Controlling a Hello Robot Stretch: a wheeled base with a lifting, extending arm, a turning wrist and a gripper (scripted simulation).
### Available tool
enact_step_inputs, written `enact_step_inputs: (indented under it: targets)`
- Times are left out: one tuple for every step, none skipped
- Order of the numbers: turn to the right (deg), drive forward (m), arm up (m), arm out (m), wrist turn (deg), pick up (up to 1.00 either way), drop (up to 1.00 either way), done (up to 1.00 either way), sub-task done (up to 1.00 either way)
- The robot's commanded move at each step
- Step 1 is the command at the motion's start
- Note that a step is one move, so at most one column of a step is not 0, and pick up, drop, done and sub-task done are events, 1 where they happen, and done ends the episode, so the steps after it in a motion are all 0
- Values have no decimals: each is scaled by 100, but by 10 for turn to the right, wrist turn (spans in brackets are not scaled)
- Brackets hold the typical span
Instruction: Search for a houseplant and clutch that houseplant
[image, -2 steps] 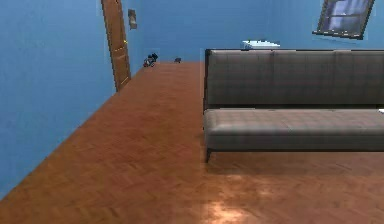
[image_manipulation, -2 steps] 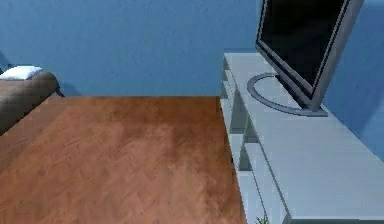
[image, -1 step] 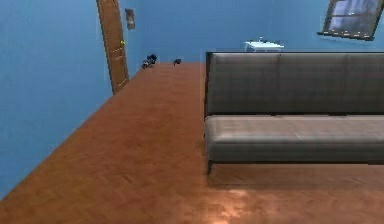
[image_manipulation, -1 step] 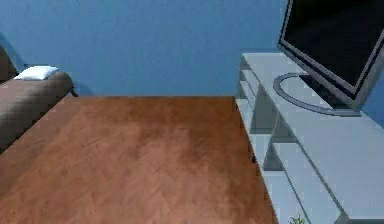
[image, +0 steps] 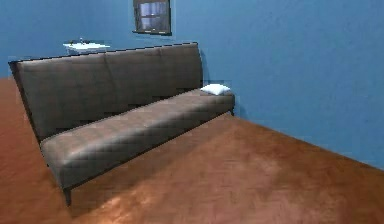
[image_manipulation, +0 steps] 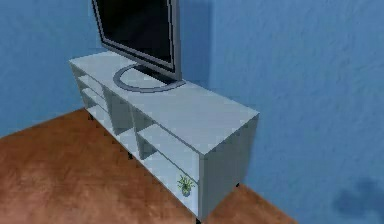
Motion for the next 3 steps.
enact_step_inputs:
  targets:
    - [360,0,0,0,0,0,0,0,0]
    - [0,15,0,0,0,0,0,0,0]
    - [-240,0,0,0,0,0,0,0,0]
